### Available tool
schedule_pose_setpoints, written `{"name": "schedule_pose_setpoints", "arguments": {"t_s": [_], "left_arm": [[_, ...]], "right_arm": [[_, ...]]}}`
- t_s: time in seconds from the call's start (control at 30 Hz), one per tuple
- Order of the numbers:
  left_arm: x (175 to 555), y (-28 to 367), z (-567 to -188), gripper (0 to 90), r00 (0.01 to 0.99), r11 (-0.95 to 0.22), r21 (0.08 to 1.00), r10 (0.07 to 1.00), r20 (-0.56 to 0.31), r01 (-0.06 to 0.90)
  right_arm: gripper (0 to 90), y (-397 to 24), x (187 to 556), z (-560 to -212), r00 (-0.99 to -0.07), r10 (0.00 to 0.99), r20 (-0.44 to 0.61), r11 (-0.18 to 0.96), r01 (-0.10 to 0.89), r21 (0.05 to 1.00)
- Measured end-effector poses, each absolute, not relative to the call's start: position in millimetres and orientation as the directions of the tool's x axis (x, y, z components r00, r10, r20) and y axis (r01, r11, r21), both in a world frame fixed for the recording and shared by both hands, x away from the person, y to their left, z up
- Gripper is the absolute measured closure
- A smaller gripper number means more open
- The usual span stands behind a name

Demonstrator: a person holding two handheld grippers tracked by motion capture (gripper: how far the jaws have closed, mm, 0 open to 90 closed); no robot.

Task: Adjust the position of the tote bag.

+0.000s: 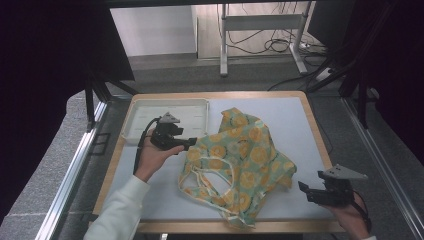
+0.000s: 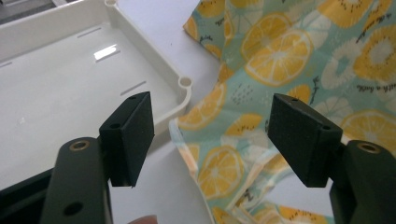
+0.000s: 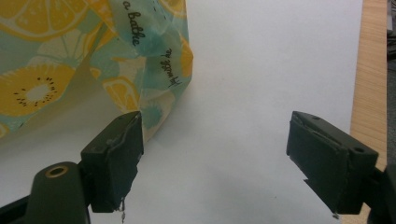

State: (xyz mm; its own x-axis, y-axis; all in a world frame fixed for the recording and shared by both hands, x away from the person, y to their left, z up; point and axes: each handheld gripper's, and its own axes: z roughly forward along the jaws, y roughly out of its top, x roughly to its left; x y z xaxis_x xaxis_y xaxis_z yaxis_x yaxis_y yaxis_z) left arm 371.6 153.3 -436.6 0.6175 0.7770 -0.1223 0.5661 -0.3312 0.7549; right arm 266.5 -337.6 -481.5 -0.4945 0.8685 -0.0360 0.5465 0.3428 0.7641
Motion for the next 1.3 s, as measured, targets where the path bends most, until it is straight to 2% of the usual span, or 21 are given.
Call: {"name": "schedule_pose_setpoints", "arguments": {"t_s": [1.3], "left_arm": [[428.1, 112.2, -438.6, 31.6, 0.648, -0.368, 0.733, 0.750, -0.130, 0.572]], "right_arm": [[19.1, -337.6, 266.8, -482.6, -0.499, 0.865, -0.046, 0.354, 0.543, 0.761]]}}
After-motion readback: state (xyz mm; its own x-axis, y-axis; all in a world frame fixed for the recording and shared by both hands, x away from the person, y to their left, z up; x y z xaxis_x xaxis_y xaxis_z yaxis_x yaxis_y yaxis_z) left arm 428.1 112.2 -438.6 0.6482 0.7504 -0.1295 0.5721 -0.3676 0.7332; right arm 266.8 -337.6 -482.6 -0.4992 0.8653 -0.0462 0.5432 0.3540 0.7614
